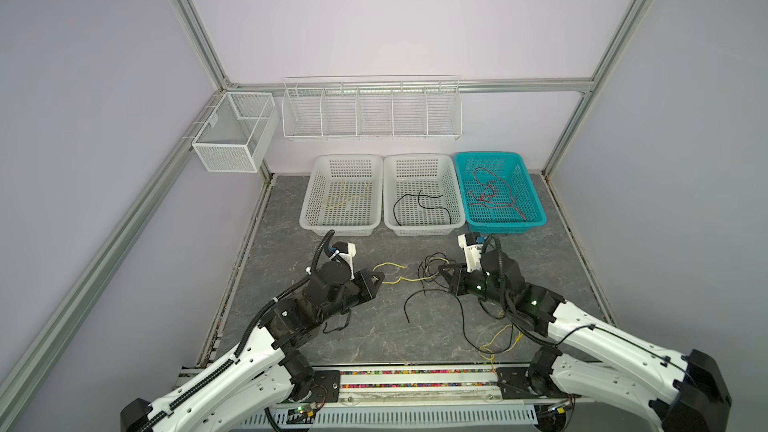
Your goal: Untangle the cables
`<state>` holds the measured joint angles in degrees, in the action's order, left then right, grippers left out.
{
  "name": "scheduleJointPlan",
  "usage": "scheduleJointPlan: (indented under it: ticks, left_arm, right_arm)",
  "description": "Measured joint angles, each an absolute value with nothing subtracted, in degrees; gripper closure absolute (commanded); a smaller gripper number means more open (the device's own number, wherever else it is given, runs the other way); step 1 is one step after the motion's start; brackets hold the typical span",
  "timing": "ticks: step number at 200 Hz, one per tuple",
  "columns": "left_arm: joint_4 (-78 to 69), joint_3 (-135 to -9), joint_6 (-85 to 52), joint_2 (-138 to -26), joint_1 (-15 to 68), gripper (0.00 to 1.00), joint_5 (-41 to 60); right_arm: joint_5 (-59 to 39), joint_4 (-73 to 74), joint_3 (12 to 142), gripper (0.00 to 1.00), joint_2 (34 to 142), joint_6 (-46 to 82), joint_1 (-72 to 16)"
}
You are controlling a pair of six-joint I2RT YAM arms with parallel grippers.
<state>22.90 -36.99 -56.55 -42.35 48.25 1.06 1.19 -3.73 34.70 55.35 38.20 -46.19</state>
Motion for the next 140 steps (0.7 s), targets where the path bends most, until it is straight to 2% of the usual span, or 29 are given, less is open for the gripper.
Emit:
scheduleJointPlan:
  ticks: [6,16,39,53,91,140]
  left_arm:
    - [23.33,-37.36,-56.29,-42.44,48.25,1.00,1.15]
    - [24.12,-38.15,-55.88,-42.54,48.16,1.00,1.34]
    - [26.33,-40.25,-54.78,-42.46,47.13,1.00,-0.05]
    - [26.94,-40.80,-54.59,-42.59,46.52,1.00,-0.62]
    - [27.31,-40.80,-54.63,-43.13,46.46,1.00,-0.36]
    - [27.53,-42.13,-55.07,-44.88,46.46,1.00,0.05]
  right_arm:
    - [0.73,-4.25,34.70,0.92,55.35,37.69,-46.09]
    - [-0.36,-4.75,34.70,0.83,55.35,36.97,-45.76]
    - [-0.08,-8.03,34.59,0.53,54.94,34.22,-43.79]
    - [0.14,-9.65,33.95,0.42,53.98,33.28,-42.63]
    - [-4.12,-8.19,31.33,0.33,51.66,30.41,-42.72]
    - [-6.37,-0.56,30.41,0.33,59.46,23.90,-51.62]
